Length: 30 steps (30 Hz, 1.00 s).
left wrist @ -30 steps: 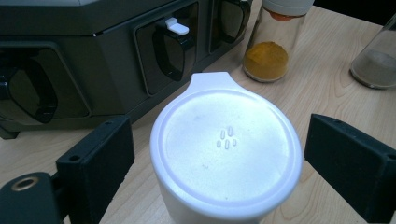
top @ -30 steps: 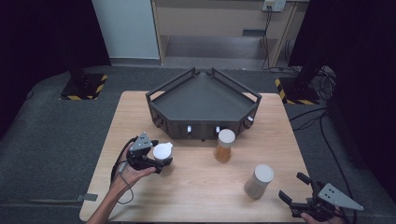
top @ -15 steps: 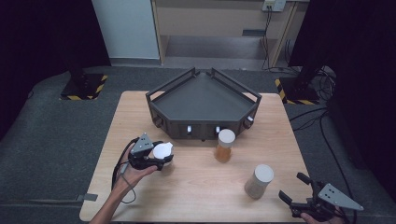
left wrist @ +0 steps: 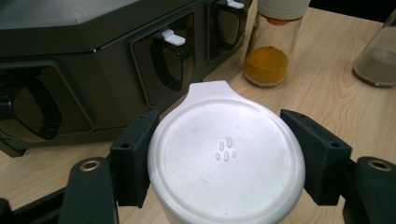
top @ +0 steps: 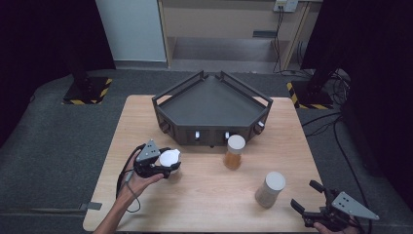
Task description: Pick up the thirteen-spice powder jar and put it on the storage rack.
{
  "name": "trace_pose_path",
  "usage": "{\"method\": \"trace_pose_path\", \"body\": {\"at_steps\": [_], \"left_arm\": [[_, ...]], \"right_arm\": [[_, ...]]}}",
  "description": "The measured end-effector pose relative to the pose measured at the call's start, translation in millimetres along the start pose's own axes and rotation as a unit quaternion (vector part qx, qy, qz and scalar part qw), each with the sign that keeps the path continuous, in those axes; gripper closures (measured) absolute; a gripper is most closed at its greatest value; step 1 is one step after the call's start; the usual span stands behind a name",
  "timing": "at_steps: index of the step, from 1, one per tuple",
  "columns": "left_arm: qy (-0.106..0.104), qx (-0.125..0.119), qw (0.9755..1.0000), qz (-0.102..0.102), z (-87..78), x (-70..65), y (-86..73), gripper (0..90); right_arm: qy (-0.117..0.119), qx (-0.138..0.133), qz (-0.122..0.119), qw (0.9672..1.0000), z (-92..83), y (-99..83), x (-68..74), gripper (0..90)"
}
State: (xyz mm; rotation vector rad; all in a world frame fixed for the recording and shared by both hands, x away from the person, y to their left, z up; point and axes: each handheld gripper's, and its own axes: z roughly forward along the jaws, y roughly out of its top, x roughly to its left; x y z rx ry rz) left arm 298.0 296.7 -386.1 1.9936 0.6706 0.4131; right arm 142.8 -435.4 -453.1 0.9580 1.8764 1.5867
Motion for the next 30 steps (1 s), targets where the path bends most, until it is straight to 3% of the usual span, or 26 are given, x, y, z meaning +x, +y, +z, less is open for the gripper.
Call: {"method": "trace_pose_path", "body": {"at_steps": [16,30], "left_arm": [[-0.058,-0.007,0.9979,0.028,-11.1,16.1,12.8,30.6],[-0.104,-0.006,0.9934,0.049,-12.9,28.6,36.6,30.6]], "right_arm": [[0.002,0.001,0.000,1.0000,1.6,0.4,0.3,0.9],[0.004,0.003,0.003,1.0000,2.6,0.5,-0.1,0.9]]}}
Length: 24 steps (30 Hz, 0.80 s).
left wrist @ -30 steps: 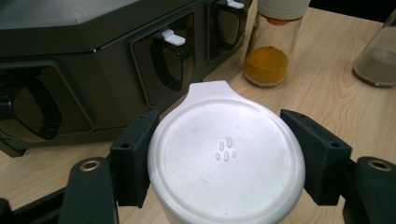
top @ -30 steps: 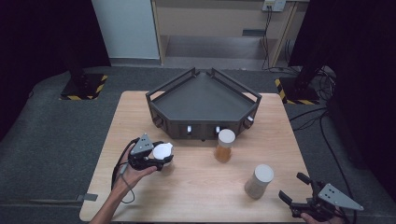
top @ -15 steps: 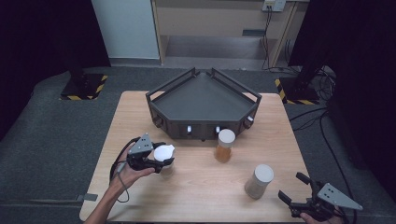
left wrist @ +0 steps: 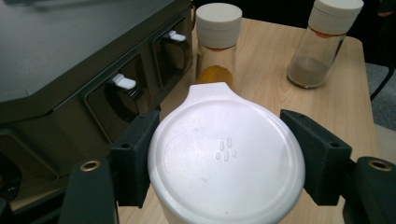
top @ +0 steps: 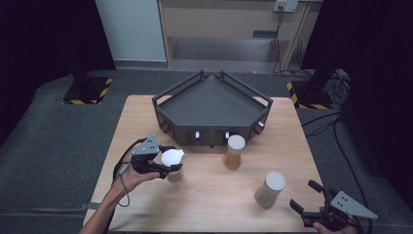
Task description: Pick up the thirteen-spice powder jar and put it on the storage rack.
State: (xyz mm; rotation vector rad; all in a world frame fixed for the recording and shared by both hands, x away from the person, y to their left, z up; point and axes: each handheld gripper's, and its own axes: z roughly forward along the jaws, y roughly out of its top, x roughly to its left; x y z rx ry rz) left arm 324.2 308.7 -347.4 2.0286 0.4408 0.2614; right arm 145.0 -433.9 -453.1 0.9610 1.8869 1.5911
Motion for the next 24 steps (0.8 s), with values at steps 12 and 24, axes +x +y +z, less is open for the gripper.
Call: {"method": "trace_pose_path", "body": {"at_steps": [12,24], "left_arm": [[-0.024,-0.001,0.9996,0.013,0.1,9.6,22.6,30.6],[-0.038,0.002,0.9992,0.013,-4.0,19.1,42.6,30.6]], "right_arm": [[0.002,0.000,-0.001,1.0000,-0.2,-0.3,-0.7,0.9],[0.002,0.000,0.000,1.0000,0.0,-0.2,-0.5,0.9]]}}
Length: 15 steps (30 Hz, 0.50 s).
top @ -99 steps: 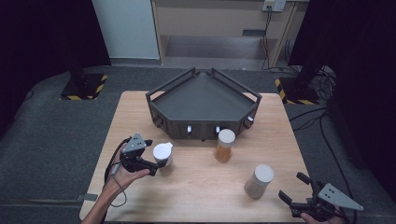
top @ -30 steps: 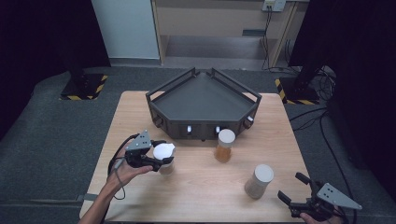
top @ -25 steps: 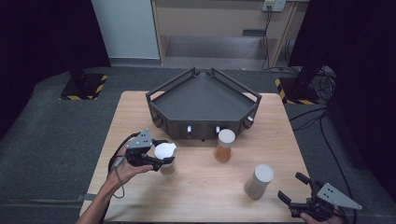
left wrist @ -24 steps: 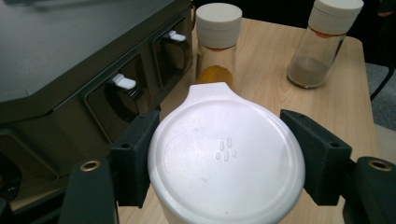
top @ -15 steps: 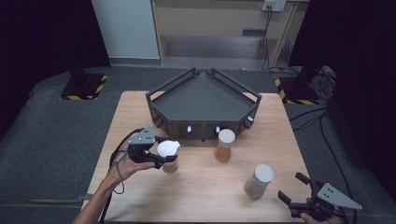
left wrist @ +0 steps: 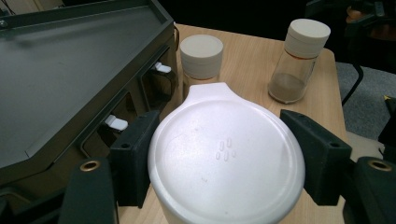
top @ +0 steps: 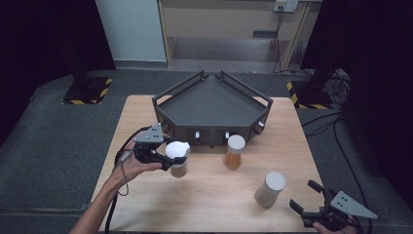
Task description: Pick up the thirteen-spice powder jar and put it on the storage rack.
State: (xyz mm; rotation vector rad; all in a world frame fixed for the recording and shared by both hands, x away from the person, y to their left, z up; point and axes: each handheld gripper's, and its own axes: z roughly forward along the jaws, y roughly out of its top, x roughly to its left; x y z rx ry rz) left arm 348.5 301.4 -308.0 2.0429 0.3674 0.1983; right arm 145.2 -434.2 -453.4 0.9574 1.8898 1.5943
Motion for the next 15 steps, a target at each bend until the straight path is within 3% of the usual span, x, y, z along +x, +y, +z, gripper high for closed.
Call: {"method": "trace_pose_path", "body": {"at_steps": [15], "left_arm": [[0.022,0.001,0.9996,-0.015,-8.0,10.0,23.2,30.6]], "right_arm": [[0.000,0.000,0.000,1.0000,0.3,-0.1,0.0,0.9]]}}
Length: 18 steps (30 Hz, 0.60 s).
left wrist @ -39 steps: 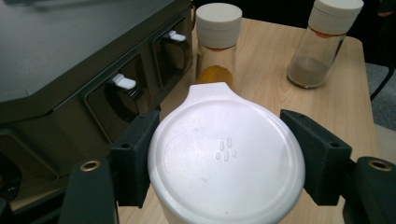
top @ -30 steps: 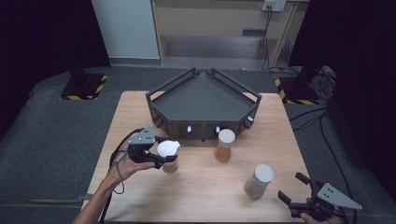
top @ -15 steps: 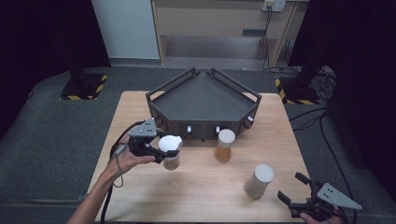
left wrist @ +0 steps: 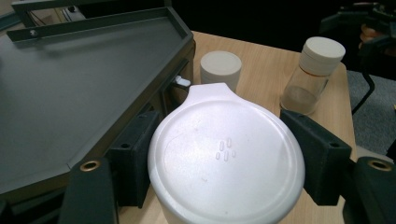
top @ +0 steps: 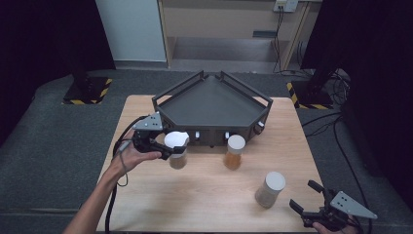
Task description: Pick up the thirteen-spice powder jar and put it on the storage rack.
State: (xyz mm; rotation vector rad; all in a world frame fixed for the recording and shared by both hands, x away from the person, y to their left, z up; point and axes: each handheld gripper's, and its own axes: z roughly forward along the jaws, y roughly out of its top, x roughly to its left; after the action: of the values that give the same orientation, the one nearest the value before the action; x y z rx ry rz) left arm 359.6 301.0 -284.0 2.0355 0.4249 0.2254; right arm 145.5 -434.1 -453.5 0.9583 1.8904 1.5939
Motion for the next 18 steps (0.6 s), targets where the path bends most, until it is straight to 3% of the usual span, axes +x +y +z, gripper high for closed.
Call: {"method": "trace_pose_path", "body": {"at_steps": [7,18], "left_arm": [[0.011,-0.007,0.9999,-0.009,-3.1,6.1,9.0,30.6],[0.053,-0.012,0.9983,-0.023,-6.5,15.4,36.1,30.6]], "right_arm": [[-0.001,-0.001,0.000,1.0000,-0.3,-0.1,0.3,1.0],[-0.001,0.000,0.001,1.0000,-0.2,-0.2,0.1,1.0]]}}
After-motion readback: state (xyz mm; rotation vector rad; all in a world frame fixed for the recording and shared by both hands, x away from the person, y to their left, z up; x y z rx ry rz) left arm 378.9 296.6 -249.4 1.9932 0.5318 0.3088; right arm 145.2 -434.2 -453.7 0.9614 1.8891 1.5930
